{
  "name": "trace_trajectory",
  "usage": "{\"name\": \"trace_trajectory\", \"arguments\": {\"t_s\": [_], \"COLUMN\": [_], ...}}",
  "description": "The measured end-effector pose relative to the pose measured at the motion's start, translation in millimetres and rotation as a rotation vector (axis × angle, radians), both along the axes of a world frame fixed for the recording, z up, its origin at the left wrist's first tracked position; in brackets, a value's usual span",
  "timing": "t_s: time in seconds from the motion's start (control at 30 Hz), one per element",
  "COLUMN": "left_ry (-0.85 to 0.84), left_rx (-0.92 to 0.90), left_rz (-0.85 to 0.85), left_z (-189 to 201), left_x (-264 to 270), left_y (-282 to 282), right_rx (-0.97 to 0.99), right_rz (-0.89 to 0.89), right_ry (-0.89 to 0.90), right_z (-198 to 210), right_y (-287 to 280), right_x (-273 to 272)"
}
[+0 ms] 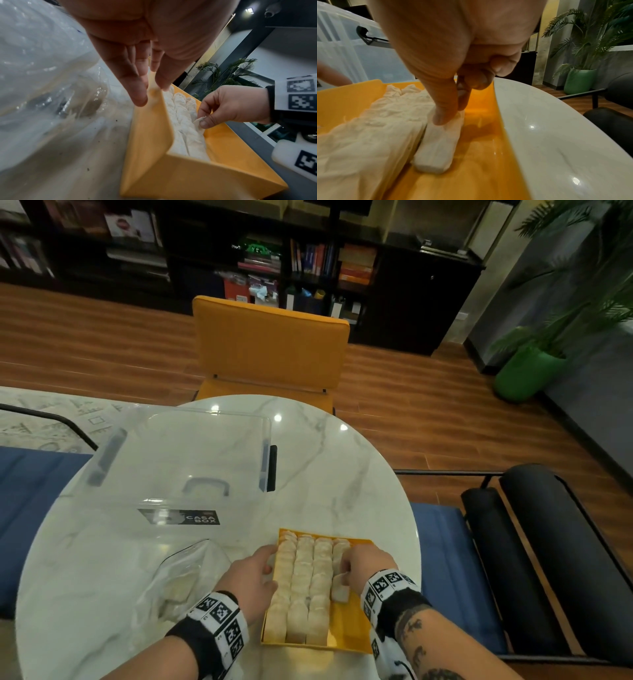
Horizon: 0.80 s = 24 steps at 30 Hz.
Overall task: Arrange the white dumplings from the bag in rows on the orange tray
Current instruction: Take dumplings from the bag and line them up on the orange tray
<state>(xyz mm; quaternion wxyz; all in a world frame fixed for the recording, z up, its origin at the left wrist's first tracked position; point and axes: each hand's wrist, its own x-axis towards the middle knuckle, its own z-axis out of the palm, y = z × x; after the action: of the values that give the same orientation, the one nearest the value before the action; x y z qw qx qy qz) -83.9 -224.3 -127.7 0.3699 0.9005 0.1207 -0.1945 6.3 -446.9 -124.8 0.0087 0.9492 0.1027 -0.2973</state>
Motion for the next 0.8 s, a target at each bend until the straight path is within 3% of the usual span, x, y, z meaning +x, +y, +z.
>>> {"name": "trace_trajectory", "arguments": {"t_s": [0.33,0.53,0.7,0.8], "left_ry": [0.002,-0.004,-0.056,-0.131], "left_rx": [0.012,0.034,0.016,-0.017], "left_rz": [0.003,-0.016,0.002,0.103], "left_z": [0,2,7,12], "left_x": [1,1,-3,-11], "left_y": [-2,-2,3,24], "right_rx": [0.036,0.243,0.381,0.322], "right_rz": [-0.042,-0.147,0.068,0.178], "right_ry": [-0.063,-0.095,-0.007,-0.141], "right_z": [6,29,16,-14], "right_y": [3,2,11,11], "right_x": [6,-26,-97,-128]}}
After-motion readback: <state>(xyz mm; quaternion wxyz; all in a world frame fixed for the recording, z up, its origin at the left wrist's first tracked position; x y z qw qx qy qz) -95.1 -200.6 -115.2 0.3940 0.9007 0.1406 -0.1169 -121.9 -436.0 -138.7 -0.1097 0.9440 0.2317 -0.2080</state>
